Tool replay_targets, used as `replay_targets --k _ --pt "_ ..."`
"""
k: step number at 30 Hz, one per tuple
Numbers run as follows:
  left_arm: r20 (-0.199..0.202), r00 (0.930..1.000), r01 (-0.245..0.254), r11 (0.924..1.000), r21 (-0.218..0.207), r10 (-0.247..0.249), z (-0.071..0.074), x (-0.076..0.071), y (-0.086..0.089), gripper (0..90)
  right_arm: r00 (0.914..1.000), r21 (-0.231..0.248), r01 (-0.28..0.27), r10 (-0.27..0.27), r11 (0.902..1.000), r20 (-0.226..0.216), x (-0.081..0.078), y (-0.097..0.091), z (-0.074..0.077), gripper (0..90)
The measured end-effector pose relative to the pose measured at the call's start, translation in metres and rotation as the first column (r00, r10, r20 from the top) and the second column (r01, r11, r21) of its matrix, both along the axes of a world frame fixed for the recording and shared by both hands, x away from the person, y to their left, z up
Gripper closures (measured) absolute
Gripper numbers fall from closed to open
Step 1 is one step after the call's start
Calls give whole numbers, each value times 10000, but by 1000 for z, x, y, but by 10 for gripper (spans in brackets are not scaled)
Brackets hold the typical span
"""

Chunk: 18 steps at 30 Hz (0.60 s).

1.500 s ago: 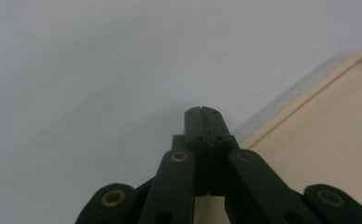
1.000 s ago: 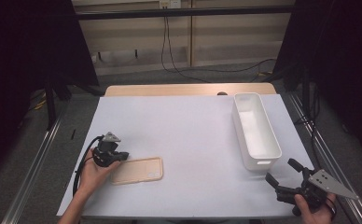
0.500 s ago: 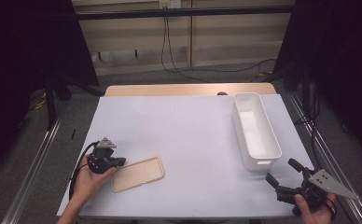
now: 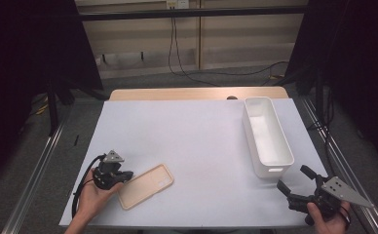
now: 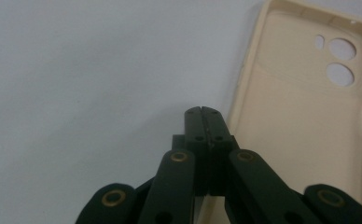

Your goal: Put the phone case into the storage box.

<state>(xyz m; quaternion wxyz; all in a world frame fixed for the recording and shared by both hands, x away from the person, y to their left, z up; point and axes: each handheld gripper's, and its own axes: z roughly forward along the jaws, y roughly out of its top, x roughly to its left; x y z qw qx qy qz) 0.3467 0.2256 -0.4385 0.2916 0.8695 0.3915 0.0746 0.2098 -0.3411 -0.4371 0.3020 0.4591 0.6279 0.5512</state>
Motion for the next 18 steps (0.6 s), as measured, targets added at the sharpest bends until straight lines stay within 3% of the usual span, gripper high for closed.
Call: replay_targets --k 18 --pt "-161 9997 177 9991 -388 -183 -1 -6 1 900 10000 39 -3 3 10000 -18 1 1 0 4"
